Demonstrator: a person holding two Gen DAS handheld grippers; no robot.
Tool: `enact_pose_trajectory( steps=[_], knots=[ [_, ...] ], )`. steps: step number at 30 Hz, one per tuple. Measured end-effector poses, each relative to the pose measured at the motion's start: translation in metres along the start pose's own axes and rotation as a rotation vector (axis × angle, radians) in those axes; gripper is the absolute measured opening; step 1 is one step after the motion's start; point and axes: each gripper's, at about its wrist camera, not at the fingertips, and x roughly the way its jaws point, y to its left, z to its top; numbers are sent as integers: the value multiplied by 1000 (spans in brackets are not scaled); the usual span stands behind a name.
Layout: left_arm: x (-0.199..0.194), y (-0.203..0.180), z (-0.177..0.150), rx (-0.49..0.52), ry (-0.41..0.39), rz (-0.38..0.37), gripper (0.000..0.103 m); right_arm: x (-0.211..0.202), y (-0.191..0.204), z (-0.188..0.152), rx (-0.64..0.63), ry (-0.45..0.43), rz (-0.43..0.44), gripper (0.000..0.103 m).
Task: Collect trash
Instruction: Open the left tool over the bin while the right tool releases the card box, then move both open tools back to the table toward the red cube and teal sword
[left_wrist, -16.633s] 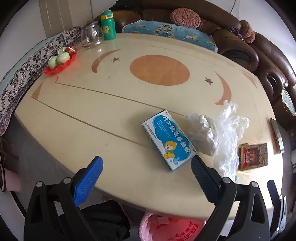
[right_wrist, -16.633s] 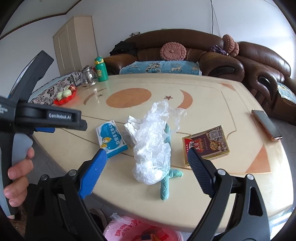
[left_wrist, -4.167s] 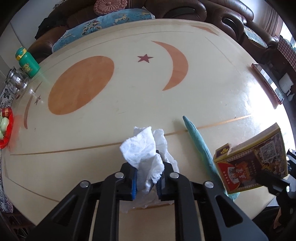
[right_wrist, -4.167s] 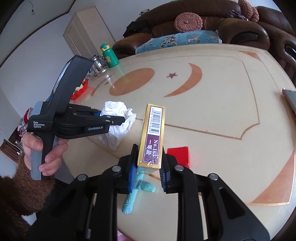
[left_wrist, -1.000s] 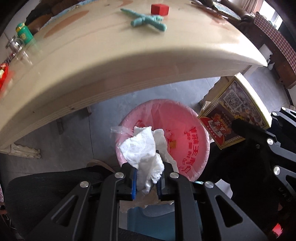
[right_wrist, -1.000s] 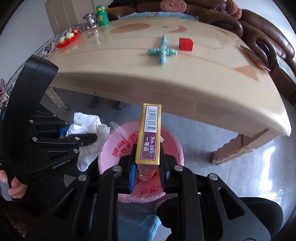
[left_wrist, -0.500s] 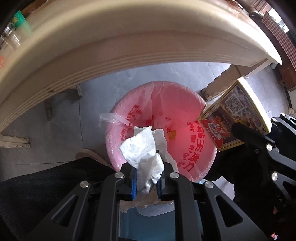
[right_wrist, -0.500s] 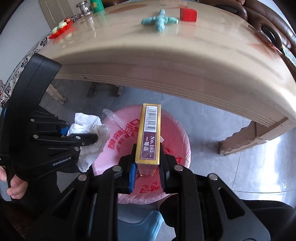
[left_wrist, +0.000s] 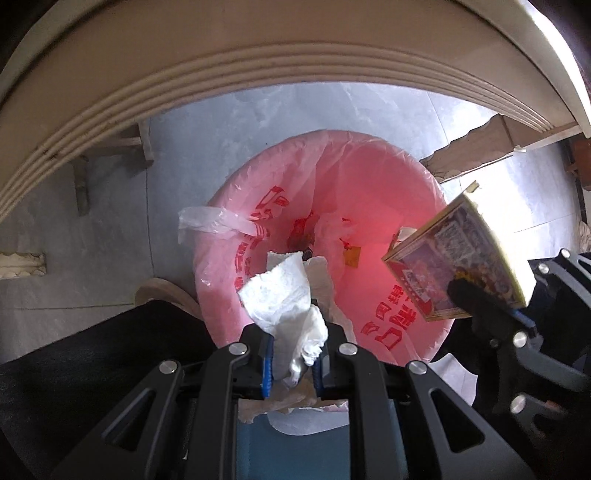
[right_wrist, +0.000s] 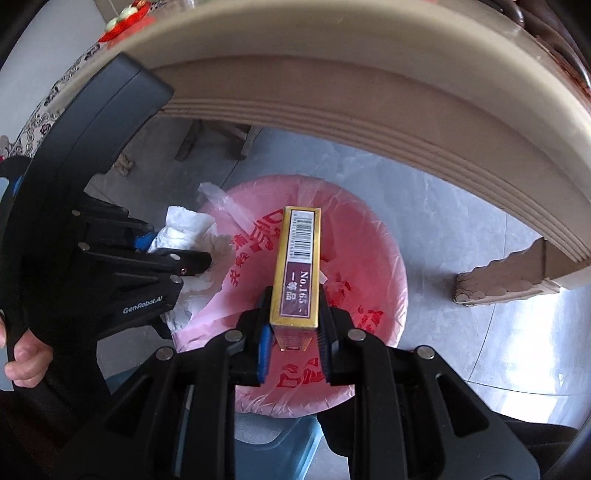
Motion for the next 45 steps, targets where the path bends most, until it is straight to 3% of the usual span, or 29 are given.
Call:
enact_pose_trajectory(
  steps=[8,10,12,14,16,19,30,35,38,42,45],
  knots=[
    [7,1,2,2,18,13,17,8,1,3,-13,14,9,22],
    [8,1,2,0,19,15,23,8,1,3,-6,11,15,24],
    [11,2,2,-5,26,19,40,8,0,2,4,4,8,47],
    [9,4,1,-8,16,30,45,5,-4,3,21,-11,4,58],
    [6,6,1,-14,6,25,59,2,-7,4,34,-16,10,59],
    [3,9,0,-23,-10,27,65,2,-10,4,50,-19,7,59],
    [-8,20,-2,-54,-31,76,70,-13,-16,3,86,-62,-4,61],
    [-44,20,-13,-61,-93,86,70,-42,-14,2,107,-122,5,61],
    [-85,24,-21,-86,-159,79,70,-72,-11,3,121,-175,15,61],
    [-144,31,-25,-141,-268,95,73,-131,-7,9,131,-295,-1,62],
    [-191,32,-26,-168,-360,113,76,-172,-6,15,129,-381,-36,70]
  ],
)
